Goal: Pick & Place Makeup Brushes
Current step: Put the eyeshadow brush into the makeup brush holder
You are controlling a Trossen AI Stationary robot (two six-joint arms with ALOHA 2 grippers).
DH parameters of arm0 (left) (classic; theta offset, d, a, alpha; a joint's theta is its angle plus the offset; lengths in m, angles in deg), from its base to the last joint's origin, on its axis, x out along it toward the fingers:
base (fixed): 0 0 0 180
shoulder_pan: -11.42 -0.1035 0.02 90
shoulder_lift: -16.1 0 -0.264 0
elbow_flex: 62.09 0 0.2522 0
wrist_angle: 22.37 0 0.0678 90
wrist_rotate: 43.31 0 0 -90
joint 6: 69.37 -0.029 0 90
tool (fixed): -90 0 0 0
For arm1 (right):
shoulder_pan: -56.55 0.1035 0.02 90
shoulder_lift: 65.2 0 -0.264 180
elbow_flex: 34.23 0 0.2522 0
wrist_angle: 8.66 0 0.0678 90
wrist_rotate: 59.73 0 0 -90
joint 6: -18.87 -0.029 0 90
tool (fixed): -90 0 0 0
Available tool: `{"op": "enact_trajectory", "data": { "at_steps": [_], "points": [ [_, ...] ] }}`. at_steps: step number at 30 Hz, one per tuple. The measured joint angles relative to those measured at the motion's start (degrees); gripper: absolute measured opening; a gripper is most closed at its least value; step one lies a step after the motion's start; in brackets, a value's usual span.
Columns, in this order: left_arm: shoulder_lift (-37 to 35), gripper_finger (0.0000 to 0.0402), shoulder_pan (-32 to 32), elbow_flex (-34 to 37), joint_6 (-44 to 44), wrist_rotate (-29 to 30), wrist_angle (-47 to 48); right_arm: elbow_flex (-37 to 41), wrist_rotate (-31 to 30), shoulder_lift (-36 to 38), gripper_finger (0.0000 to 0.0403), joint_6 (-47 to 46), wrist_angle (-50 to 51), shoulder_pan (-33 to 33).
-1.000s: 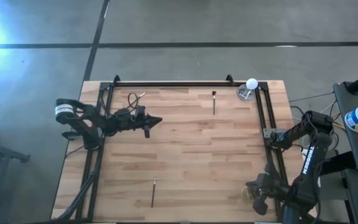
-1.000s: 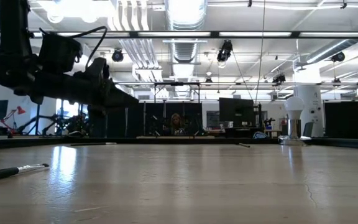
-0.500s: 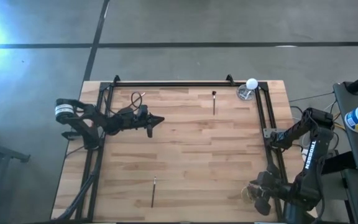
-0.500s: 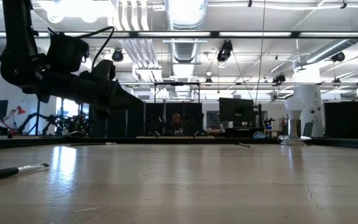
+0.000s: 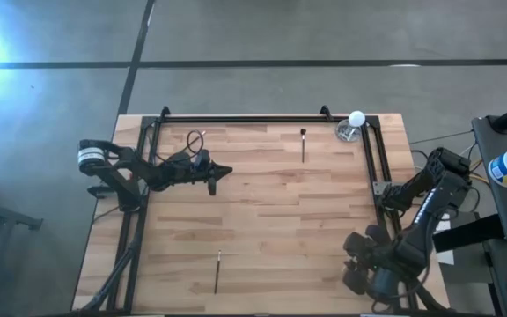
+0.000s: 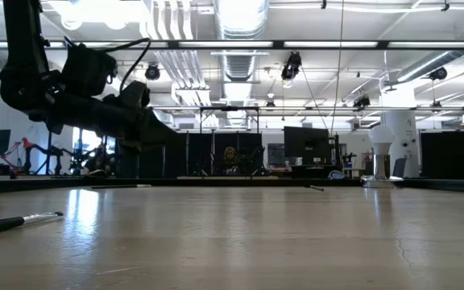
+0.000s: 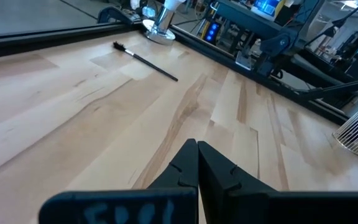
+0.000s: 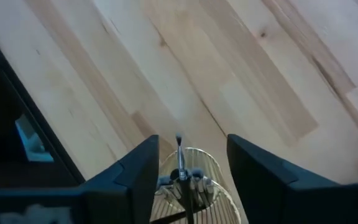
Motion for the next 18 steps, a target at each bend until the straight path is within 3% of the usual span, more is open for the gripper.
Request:
{"op": "enact_trajectory", "data": {
  "at_steps": [6,18],
  "points": [
    [0.0,0.0000,0.0,0.0,-0.1,0.0,0.5,0.1,0.9,0.0,0.0157,4.0,-2.0,-1.5],
    [0.0,0.0000,0.0,0.0,-1.3,0.0,1.2,1.0,2.4,0.0,0.0039,6.7,-2.6,-2.0]
  ]
}}
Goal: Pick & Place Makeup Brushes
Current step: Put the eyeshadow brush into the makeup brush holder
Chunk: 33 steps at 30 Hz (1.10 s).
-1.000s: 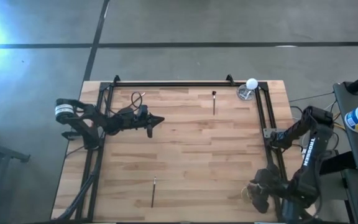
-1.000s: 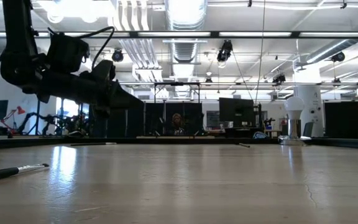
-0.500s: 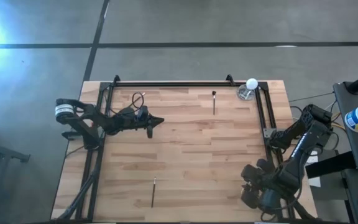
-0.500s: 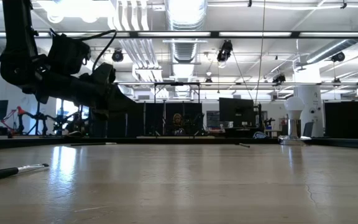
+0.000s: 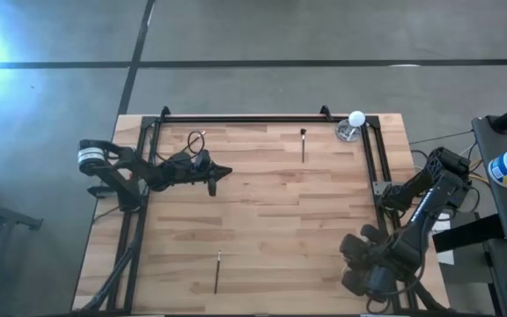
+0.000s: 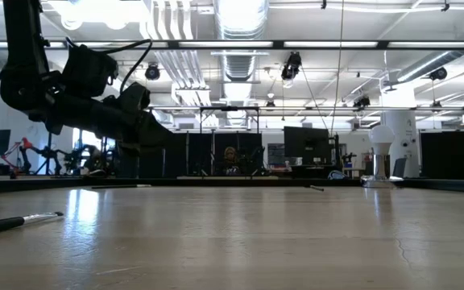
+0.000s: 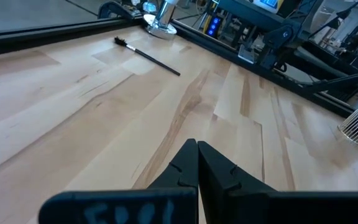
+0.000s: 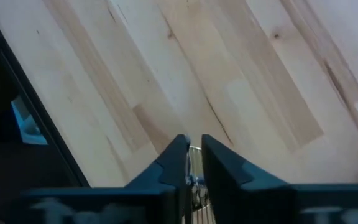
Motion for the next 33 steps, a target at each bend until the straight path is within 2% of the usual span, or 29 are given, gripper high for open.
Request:
{"op": "enact_trajectory", "data": {
  "at_steps": [3,7,13,16,19,23,33],
  "points": [
    [0.0,0.0000,0.0,0.0,0.0,0.0,0.0,-0.1,-0.1,0.2,0.0013,1.0,0.1,0.0],
    [0.0,0.0000,0.0,0.0,0.1,0.0,0.0,-1.5,-1.2,0.8,0.0009,1.3,0.3,0.0],
    [0.0,0.0000,0.0,0.0,0.1,0.0,0.0,-5.4,-6.5,1.1,0.0008,1.7,3.2,0.6],
    [0.0,0.0000,0.0,0.0,0.2,0.0,0.2,-5.6,-5.6,1.1,0.0008,0.6,3.3,1.0],
    [0.0,0.0000,0.0,0.1,0.6,-0.2,0.2,-4.7,-2.0,0.8,0.0011,-1.3,3.4,0.5],
    [0.0,0.0000,0.0,0.1,1.1,-0.5,0.2,-4.0,-0.1,0.5,0.0036,-1.3,3.3,-0.8],
    [0.0,0.0000,0.2,0.1,1.3,-1.4,0.3,-2.2,3.4,0.5,0.0151,0.1,2.7,-3.0]
  ]
}}
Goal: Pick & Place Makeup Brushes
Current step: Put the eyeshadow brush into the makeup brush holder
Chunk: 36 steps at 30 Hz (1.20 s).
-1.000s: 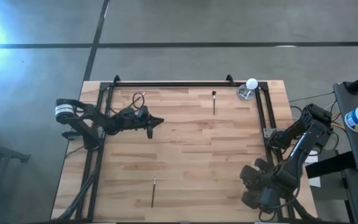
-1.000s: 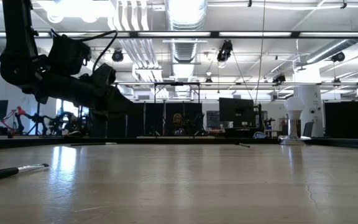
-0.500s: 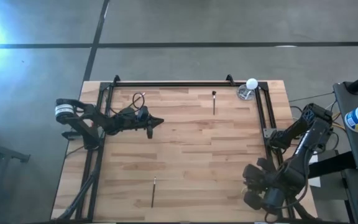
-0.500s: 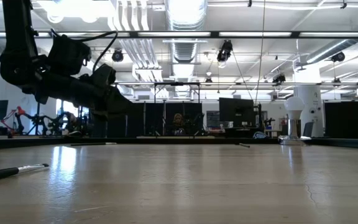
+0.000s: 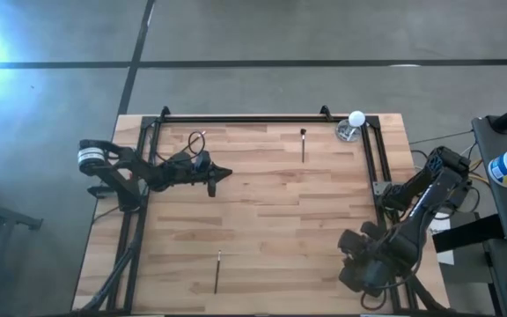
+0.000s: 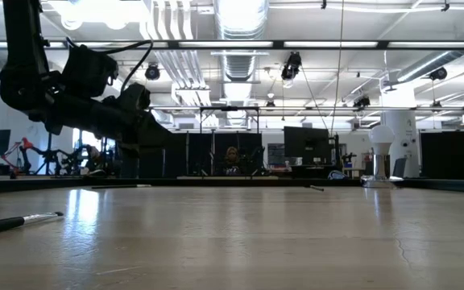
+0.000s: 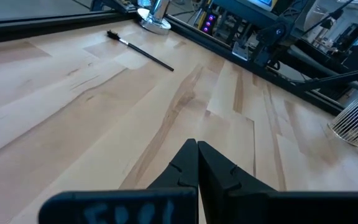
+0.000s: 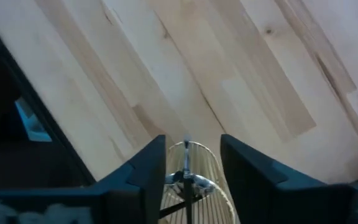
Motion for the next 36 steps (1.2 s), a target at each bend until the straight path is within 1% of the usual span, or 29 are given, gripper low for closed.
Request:
{"op": "enact_trajectory", "data": {
  "at_steps": [4,7,9,13,19,20,28,31,36],
  "points": [
    [0.0,0.0000,0.0,0.0,0.0,0.0,0.0,2.8,2.4,0.0,0.0164,0.6,-3.8,-0.4],
    [0.0,0.0000,0.0,0.0,0.0,0.0,0.0,4.5,2.5,0.0,0.0158,2.2,-7.0,-0.9],
    [0.0,0.0000,0.0,0.0,0.0,0.0,0.0,5.4,2.5,0.0,0.0148,2.4,-7.0,-1.2],
    [0.0,0.0000,0.0,0.0,0.0,0.0,0.0,6.9,2.3,0.0,0.0111,2.6,-7.2,-1.2],
    [0.0,0.0000,0.0,0.0,0.1,0.1,0.8,6.9,2.3,0.0,0.0024,4.9,-7.2,-1.1],
    [0.0,0.0000,0.0,0.0,0.2,0.1,0.8,6.5,1.8,0.0,0.0017,5.5,-7.2,-1.1],
    [0.0,0.0000,0.0,0.0,0.6,0.1,0.8,1.7,-6.5,0.6,0.0013,7.2,-6.7,-0.9],
    [0.0,0.0000,0.0,0.0,0.6,0.1,0.8,0.3,-8.3,0.6,0.0012,7.2,-6.0,-0.5],
    [0.0,0.0000,0.0,0.0,0.6,0.1,1.0,0.3,-11.4,0.6,0.0012,5.2,-6.1,1.4]
  ]
}}
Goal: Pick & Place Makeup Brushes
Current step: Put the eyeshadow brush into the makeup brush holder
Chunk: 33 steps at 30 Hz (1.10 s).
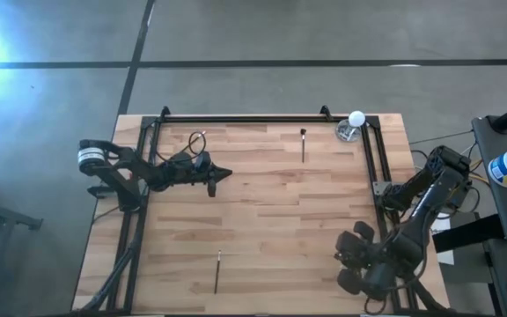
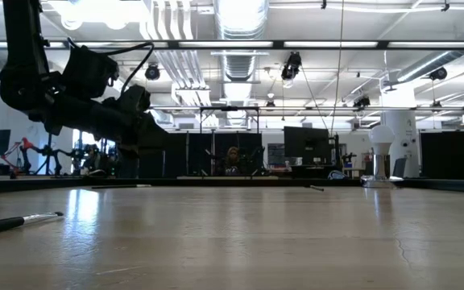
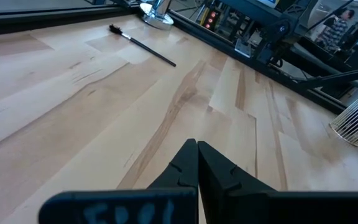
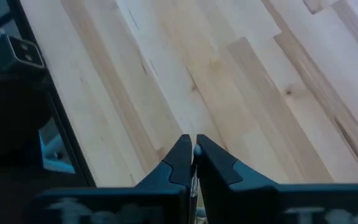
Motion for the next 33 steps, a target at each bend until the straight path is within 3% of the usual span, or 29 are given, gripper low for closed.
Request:
{"op": "enact_trajectory", "data": {
  "at_steps": [4,12,17,26,29,33],
  "points": [
    [0.0,0.0000,0.0,0.0,0.0,0.0,0.2,1.1,-3.4,0.0,0.0011,-3.0,0.0,2.9],
    [0.0,0.0000,0.0,0.0,0.0,-0.3,0.7,4.2,-4.0,0.0,0.0025,-10.0,0.0,5.6],
    [0.0,0.0000,0.0,-0.1,0.1,-0.4,0.7,5.1,1.5,0.0,0.0063,-10.8,0.1,5.6],
    [0.0,0.0000,0.0,-0.2,1.1,-0.2,0.7,3.0,3.2,1.4,0.0135,-8.4,2.2,5.6],
    [0.0,0.0000,0.0,-0.2,1.1,-0.1,0.7,2.3,2.6,3.3,0.0133,-6.0,2.0,5.6],
    [0.0,0.0000,0.0,-0.5,1.5,-0.1,1.1,2.7,-4.2,6.3,0.0097,1.4,1.2,5.5]
  ]
}}
